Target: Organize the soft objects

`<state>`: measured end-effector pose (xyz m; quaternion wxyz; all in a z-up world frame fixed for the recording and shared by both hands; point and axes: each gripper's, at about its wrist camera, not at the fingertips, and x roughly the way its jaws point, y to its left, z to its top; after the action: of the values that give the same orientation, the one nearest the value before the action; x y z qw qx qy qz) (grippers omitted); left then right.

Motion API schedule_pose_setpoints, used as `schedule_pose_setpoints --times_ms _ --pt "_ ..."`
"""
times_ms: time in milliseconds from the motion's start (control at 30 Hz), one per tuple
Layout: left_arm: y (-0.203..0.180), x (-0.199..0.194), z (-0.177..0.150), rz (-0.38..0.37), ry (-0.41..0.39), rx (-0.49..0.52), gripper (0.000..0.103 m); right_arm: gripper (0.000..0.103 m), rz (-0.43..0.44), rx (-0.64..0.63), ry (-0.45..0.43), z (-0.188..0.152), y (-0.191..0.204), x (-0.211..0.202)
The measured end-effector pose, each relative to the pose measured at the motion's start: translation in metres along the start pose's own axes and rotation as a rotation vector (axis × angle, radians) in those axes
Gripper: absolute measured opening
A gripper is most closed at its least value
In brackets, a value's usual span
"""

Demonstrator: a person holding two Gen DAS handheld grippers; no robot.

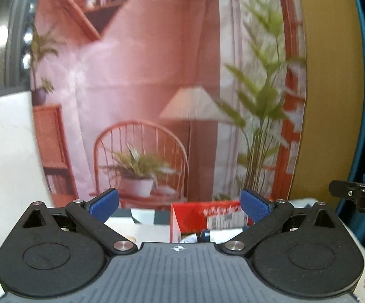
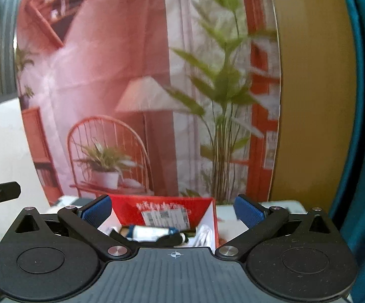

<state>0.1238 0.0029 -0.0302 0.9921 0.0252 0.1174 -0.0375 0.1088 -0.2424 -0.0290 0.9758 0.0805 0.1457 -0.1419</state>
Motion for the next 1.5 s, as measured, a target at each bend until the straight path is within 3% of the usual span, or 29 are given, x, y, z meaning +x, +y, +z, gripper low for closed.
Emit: schedule_pose_setpoints --times_ms 200,300,567,1500 --pt "-0.005 -0.069 0.026 0.003 -0.042 -0.021 0.103 0.103 0.005 -0.067 -0.1 0.027 0.013 -0.077" --pt "-0.013 -0.096 0.027 0.04 -0.061 0.002 0.103 0.103 0.003 -0.077 -0.137 0.034 0.022 -0.114" --pt "-0.021 -0.131 0.029 0.062 -0.096 0.015 0.103 0.103 -0.029 -0.081 -0.122 0.032 0.041 -0.166" --pt "-0.016 -0.126 0.018 0.066 -0.057 0.029 0.103 0.103 -0.057 -0.025 -0.12 0.024 0.029 -0.176"
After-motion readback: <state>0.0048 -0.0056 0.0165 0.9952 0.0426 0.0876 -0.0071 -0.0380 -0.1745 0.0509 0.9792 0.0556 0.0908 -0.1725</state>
